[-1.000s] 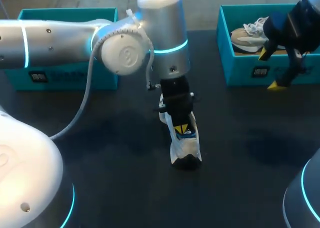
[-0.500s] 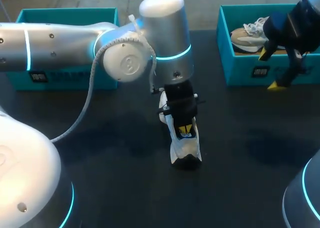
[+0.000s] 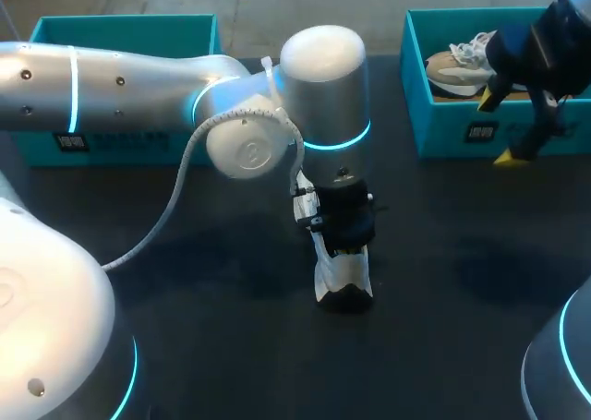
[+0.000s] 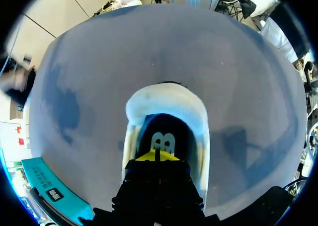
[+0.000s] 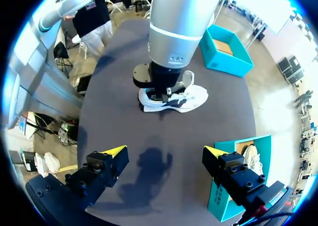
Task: Take the shoe out of the shoebox, open the shoe tongue, remove and reinsert the insole, then place the shoe into the shoebox
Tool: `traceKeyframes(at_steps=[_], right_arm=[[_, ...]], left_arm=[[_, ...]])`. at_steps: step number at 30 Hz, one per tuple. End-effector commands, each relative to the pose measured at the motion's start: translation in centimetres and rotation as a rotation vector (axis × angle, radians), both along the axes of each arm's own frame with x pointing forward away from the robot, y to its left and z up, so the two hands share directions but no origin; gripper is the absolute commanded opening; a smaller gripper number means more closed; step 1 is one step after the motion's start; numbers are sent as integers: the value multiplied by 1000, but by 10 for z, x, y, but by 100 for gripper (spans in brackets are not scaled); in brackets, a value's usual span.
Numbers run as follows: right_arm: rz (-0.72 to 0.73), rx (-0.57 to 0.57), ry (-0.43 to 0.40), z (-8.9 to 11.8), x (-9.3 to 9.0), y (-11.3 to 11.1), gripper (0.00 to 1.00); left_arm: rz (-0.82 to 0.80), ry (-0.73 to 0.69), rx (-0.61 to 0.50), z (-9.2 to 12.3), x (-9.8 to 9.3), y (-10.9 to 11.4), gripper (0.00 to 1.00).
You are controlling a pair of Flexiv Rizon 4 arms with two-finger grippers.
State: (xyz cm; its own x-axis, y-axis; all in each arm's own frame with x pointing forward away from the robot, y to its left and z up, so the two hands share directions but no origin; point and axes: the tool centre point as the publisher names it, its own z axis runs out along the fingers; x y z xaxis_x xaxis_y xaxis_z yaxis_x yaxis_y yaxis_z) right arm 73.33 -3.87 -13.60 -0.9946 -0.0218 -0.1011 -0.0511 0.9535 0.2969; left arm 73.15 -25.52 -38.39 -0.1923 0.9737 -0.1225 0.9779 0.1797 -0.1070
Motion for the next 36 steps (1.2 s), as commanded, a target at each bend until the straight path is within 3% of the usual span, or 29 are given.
traceKeyframes(at_steps=[1,6,17,27,36], right_arm=[[-1,-3,3,0,1,1,100],[-1,-3,3,0,1,1,100],[-1,-3,3,0,1,1,100],[-1,-3,3,0,1,1,100],[-1,-3,3,0,1,1,100]], left_arm=[[11,-20,-18,12,7,7,0],[23,-68,-23,13,19,5,0],[7,-108,14,-17,18,-2,0],[32,-141,-104,20,17,3,0],[-26,-86,-101,6,-8,-10,0]])
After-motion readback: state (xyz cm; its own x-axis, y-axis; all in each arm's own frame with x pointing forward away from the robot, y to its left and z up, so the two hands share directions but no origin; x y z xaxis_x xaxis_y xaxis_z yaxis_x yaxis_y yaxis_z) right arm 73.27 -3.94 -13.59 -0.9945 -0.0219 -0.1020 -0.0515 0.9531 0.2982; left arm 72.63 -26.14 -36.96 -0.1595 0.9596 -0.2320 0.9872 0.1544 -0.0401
